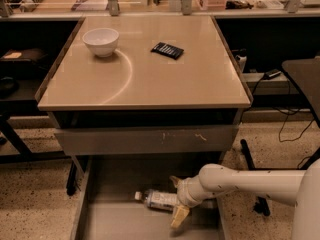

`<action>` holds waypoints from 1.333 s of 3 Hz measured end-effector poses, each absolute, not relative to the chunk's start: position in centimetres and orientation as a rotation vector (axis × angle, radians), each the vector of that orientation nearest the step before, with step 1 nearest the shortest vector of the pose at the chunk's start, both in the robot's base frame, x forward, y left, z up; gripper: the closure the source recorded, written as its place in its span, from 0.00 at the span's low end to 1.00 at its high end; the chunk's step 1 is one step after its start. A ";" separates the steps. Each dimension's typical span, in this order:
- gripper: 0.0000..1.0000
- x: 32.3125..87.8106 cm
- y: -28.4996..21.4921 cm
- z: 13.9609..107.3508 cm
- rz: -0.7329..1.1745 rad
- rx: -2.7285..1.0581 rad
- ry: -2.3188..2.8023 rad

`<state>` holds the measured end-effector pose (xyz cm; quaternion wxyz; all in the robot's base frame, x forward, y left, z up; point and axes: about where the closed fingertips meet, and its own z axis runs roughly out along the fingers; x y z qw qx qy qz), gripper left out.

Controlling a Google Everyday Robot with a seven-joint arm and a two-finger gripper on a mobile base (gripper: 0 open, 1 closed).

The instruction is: Pick blue plastic bottle from middle drawer and place on counter

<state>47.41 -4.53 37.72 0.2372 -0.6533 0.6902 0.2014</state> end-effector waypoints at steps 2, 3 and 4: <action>0.42 47.4 -4.5 37.7 0.552 -1.791 1.892; 0.66 47.4 -4.5 37.7 0.552 -1.791 1.892; 0.89 47.4 -4.5 37.7 0.552 -1.791 1.892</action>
Offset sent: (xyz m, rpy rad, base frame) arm 0.0000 0.0000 0.0000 0.0000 0.0000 0.0000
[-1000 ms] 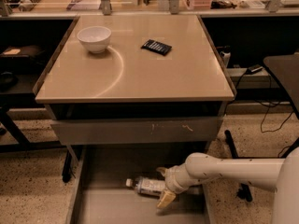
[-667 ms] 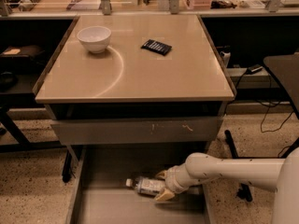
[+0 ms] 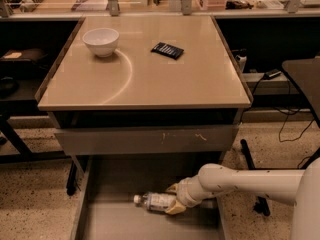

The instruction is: Pick blue plastic bottle from middle drawer and place on counter

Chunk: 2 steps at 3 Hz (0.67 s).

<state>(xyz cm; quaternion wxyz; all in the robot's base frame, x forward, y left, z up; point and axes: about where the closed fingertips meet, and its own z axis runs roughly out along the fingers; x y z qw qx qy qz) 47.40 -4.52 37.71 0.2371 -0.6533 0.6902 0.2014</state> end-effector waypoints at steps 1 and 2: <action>1.00 47.4 -4.5 37.7 0.552 -1.791 1.892; 1.00 47.0 -4.7 38.8 0.571 -1.794 1.872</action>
Offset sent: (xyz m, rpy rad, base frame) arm -0.0071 -0.0081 0.0283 0.0398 -0.0042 0.0275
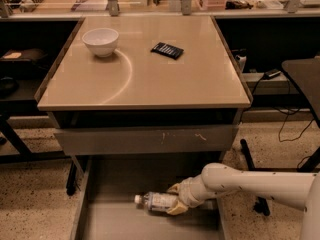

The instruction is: Pick blue plastic bottle from middle drawer and place on counter

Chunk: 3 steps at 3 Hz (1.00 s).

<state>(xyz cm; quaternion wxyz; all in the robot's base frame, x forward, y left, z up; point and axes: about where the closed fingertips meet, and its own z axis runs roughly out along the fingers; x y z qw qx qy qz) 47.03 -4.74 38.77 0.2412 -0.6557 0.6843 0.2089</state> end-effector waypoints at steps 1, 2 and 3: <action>1.00 45.5 -6.8 43.5 0.569 -1.768 1.840; 1.00 43.6 -10.3 52.0 0.496 -1.740 1.767; 1.00 41.9 -12.9 61.0 0.352 -1.747 1.676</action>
Offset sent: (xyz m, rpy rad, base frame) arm -0.0631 -0.1553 0.2633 0.0759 -0.2897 -0.1257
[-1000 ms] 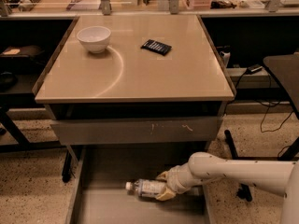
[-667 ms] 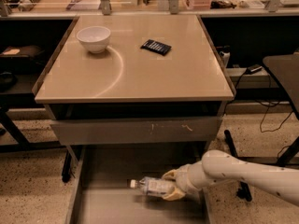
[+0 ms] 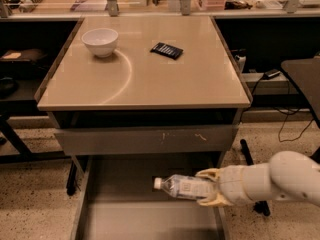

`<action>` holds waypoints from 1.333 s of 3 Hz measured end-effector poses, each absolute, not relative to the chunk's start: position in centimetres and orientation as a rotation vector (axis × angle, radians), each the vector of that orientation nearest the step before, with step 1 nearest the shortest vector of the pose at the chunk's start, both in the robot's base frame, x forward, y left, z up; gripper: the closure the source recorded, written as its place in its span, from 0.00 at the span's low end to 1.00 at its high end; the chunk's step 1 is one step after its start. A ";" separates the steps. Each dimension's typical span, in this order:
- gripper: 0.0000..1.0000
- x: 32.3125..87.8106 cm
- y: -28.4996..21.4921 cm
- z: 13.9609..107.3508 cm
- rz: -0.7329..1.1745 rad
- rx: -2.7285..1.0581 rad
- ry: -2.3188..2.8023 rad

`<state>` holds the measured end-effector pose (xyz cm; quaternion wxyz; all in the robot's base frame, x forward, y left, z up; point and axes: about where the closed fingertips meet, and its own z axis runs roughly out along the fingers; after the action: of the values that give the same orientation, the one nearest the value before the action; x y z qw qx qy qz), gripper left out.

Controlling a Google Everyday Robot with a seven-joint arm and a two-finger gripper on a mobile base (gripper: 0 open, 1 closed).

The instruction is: Pick blue plastic bottle from middle drawer and place on counter

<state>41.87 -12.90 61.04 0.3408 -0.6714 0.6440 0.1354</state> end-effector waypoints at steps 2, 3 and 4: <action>1.00 40.5 -16.1 62.7 0.273 -1.710 1.714; 1.00 39.7 -15.7 65.9 0.252 -1.732 1.656; 1.00 38.9 -13.6 73.9 0.162 -1.790 1.507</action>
Offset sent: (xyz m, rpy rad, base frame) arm -0.0129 -0.0320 0.0198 -0.0333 -0.0379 -0.0566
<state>38.87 -13.63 73.90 0.3875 -0.7036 0.5922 0.0638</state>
